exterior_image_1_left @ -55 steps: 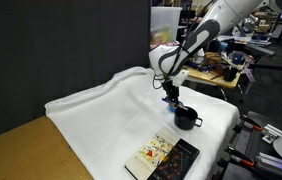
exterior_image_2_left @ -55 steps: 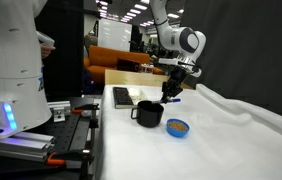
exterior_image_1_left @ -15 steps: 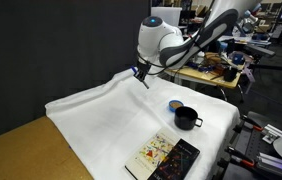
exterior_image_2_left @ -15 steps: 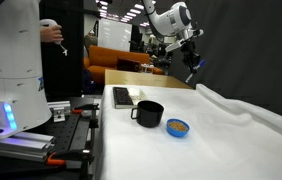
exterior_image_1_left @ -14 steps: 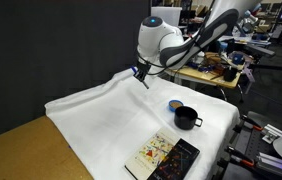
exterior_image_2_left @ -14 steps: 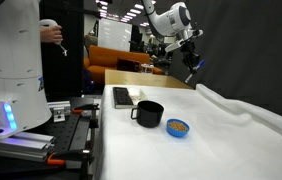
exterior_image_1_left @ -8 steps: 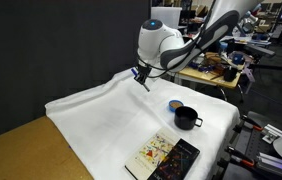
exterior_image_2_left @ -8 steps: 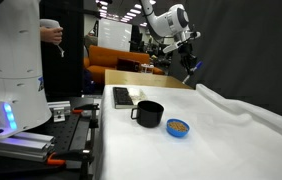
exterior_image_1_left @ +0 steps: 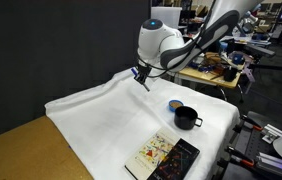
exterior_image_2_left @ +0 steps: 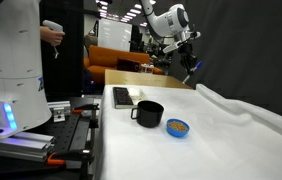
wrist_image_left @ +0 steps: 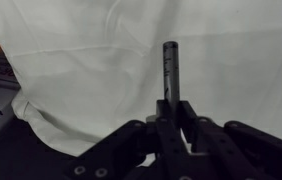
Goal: Put the pen into the black cup.
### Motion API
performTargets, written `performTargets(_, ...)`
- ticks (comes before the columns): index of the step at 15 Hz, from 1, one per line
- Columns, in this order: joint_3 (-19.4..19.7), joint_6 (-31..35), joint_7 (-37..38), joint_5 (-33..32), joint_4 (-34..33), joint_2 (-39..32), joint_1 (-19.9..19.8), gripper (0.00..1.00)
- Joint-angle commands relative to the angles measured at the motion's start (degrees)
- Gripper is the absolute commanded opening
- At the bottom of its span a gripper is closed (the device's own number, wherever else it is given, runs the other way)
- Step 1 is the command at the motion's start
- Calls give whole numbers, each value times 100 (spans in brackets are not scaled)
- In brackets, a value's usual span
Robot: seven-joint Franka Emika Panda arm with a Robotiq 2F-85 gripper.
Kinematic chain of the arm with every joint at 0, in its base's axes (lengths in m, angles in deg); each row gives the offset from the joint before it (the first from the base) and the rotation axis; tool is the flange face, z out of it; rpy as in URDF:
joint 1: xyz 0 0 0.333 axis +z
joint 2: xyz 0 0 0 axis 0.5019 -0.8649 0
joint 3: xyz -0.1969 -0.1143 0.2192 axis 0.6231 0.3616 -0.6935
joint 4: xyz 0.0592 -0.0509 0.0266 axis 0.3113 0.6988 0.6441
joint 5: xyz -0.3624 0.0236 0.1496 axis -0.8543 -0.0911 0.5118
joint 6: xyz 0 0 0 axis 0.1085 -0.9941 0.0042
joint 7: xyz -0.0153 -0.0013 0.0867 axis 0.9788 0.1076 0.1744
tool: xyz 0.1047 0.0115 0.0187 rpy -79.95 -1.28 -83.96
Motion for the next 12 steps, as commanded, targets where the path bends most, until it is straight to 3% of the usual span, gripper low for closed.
performTargets(1,-68,8,-28,32,-4,-5,-56,4)
performTargets(12,-214,-172,-188,578,25,-2,-90,4)
